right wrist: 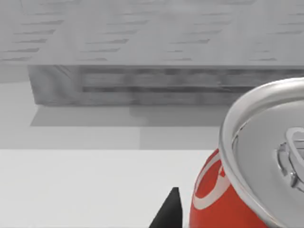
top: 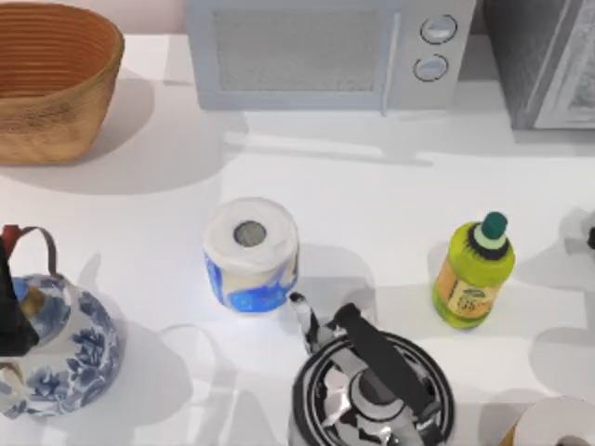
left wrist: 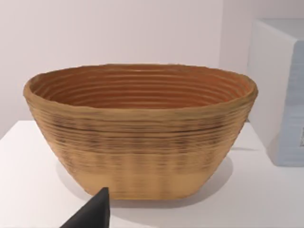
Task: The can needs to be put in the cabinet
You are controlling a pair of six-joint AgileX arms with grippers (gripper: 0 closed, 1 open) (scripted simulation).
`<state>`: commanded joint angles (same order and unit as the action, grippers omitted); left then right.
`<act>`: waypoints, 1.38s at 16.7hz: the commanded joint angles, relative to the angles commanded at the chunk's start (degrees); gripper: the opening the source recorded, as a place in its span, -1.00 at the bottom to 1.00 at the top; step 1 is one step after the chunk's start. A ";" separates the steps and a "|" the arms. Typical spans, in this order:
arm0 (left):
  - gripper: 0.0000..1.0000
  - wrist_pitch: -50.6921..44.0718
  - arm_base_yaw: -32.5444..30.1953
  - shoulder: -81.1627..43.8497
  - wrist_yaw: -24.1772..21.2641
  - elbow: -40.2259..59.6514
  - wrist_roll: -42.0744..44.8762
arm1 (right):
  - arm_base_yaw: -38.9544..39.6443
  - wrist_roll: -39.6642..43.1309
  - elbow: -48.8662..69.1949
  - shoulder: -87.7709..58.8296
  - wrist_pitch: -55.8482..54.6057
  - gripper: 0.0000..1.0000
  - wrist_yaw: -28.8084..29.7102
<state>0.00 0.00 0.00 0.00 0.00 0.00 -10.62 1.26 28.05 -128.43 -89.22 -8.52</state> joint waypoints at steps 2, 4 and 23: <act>1.00 0.00 0.00 0.00 0.00 0.00 0.00 | 0.00 0.00 0.00 0.00 0.00 -1.00 0.00; 1.00 0.00 0.00 0.00 0.00 0.00 0.00 | 0.00 0.00 0.00 0.00 0.00 -1.00 0.00; 1.00 0.00 0.00 0.00 0.00 0.00 0.00 | 0.10 -0.15 3.60 32.72 37.64 -1.00 -0.34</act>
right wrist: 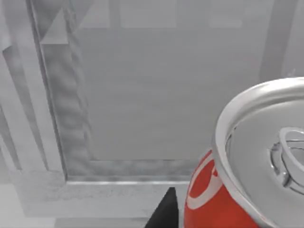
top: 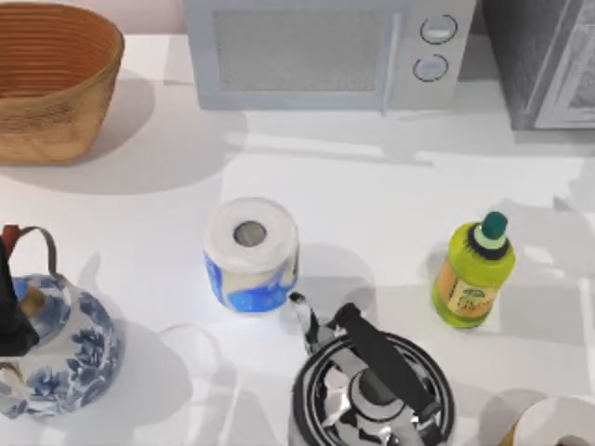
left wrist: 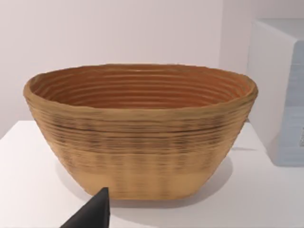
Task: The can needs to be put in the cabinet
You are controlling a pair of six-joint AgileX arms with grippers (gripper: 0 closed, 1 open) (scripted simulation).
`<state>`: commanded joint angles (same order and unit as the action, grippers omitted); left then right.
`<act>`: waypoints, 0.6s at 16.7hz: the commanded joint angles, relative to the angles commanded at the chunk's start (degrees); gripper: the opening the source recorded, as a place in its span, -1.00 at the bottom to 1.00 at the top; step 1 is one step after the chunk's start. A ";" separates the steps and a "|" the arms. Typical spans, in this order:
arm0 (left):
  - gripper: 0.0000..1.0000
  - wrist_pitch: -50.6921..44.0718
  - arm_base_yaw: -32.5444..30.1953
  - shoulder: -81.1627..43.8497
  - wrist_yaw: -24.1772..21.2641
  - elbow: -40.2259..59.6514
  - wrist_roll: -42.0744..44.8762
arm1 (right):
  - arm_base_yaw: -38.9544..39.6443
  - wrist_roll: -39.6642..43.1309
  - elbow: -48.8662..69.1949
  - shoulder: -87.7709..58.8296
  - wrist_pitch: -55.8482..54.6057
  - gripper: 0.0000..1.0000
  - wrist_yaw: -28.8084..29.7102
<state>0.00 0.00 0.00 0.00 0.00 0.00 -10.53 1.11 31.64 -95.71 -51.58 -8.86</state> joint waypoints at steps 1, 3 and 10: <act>1.00 0.00 0.00 0.00 0.00 0.00 0.00 | 0.01 -0.01 0.37 3.02 3.21 -1.00 -0.04; 1.00 0.00 0.00 0.00 0.00 0.00 0.00 | 0.03 0.00 1.14 7.47 7.77 -1.00 -0.12; 1.00 0.00 0.00 0.00 0.00 0.00 0.00 | 0.00 -0.10 1.53 9.54 9.94 -1.00 -0.21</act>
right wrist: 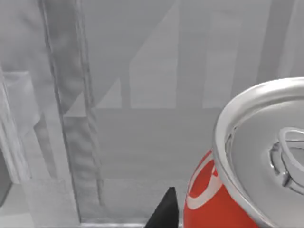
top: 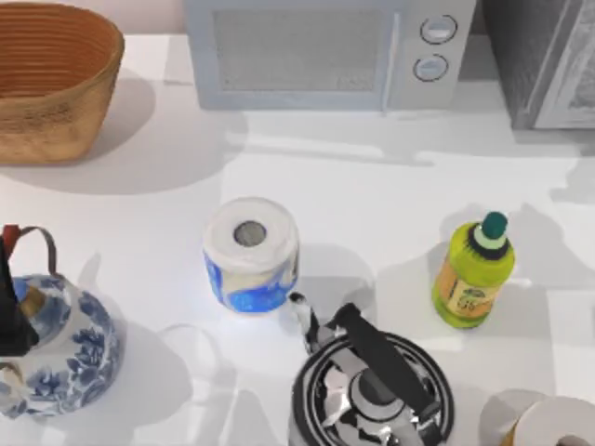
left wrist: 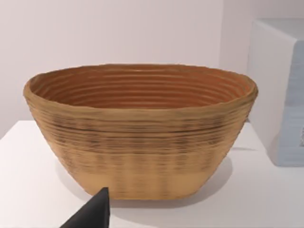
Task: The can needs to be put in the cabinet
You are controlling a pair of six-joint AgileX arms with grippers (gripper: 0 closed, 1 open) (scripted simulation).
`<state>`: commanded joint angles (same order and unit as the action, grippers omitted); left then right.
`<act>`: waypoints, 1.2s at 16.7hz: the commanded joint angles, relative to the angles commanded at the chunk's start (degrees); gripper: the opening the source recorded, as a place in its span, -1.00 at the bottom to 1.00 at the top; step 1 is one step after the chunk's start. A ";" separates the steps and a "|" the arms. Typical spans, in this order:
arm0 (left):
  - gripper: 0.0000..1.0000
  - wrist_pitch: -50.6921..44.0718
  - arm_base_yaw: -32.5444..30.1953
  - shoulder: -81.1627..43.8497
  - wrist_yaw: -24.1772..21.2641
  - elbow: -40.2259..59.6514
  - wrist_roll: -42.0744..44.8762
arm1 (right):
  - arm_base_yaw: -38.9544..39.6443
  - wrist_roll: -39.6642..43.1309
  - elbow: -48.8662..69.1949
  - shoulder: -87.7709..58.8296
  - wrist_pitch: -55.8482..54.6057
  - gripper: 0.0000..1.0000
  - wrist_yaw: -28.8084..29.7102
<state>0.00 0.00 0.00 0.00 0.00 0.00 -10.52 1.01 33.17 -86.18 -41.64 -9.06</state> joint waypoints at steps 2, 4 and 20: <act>1.00 0.00 0.00 0.00 0.00 0.00 0.00 | 0.18 -0.03 -0.61 1.69 0.75 -1.00 0.18; 1.00 0.00 0.00 0.00 0.00 0.00 0.00 | 0.60 -0.08 -2.00 5.54 2.51 -1.00 0.57; 1.00 0.00 0.00 0.00 0.00 0.00 0.00 | 8.77 -0.86 -27.81 73.34 34.91 -1.00 7.65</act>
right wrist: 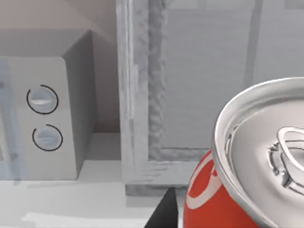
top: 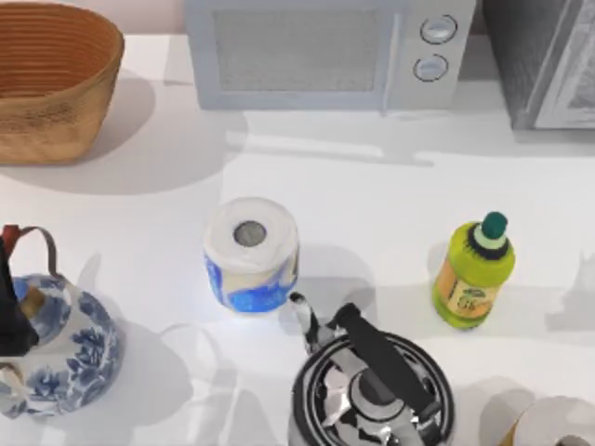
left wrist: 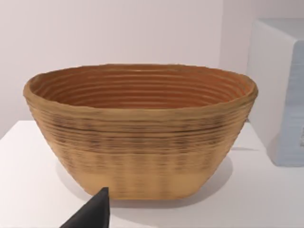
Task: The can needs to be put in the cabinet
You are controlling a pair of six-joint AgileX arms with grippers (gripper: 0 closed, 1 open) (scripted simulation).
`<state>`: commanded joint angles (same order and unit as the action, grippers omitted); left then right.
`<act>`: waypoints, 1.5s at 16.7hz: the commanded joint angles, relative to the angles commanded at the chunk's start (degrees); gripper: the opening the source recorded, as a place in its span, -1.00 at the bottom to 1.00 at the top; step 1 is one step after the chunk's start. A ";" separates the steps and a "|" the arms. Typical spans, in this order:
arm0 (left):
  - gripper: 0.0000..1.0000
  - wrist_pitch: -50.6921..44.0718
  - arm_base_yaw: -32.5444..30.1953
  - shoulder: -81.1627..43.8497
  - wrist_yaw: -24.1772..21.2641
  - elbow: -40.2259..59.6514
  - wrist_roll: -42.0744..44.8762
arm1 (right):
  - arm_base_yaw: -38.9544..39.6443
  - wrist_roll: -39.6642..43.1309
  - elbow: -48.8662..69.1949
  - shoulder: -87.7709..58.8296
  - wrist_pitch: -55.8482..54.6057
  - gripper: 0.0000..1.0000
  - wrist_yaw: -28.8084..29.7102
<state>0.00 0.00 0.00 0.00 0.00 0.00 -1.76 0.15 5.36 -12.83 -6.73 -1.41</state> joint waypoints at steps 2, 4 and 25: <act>1.00 0.00 0.00 0.00 0.00 0.00 0.00 | 0.86 -0.08 -2.64 6.51 3.28 -1.00 0.71; 1.00 0.00 0.00 0.00 0.00 0.00 0.00 | 1.47 -0.14 -4.48 10.86 5.61 -1.00 1.19; 1.00 0.00 0.00 0.00 0.00 0.00 0.00 | 7.59 -0.76 51.37 -30.52 20.47 -1.00 7.90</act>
<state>0.00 0.00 0.00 0.00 0.00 0.00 5.84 -0.60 56.73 -43.35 13.74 6.48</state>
